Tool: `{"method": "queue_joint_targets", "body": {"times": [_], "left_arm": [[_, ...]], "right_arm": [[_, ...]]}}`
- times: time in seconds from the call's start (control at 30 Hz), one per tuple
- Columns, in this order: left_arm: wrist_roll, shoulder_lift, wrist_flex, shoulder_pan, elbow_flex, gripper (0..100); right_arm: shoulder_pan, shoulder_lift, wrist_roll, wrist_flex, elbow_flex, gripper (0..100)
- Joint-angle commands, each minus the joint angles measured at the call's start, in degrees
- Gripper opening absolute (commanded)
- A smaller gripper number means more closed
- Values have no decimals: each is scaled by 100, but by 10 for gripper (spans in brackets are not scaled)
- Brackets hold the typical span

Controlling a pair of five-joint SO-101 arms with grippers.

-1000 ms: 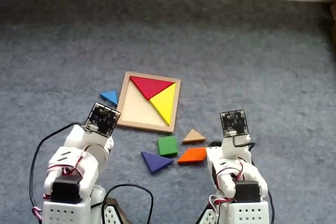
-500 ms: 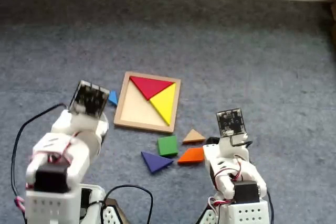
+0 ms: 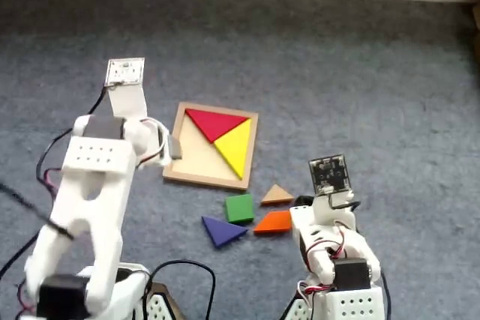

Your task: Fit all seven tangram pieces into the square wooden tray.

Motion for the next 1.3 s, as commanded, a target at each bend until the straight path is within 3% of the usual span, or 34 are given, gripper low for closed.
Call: {"method": "queue_joint_targets", "body": {"times": [0.0, 0.23, 0.6, 0.83, 1.07, 1.27], "left_arm": [[791, 927, -466, -207, -593, 274], [1248, 2149, -1108, -813, -1077, 274], [1284, 3512, -1081, -796, -2158, 273], [1248, 4637, -1055, -804, -3284, 174], [1248, 5200, 26, -796, -4198, 162], [1240, 5323, 343, -796, -4497, 161]], "right_arm": [[-13, -40, -18, -136, 804, 4], [-13, -40, -18, -136, 804, 4], [-13, -40, -18, -136, 804, 4], [-13, -40, -18, -136, 804, 4], [-13, -40, -18, -136, 804, 5], [-13, -40, -18, -136, 804, 5]]}}
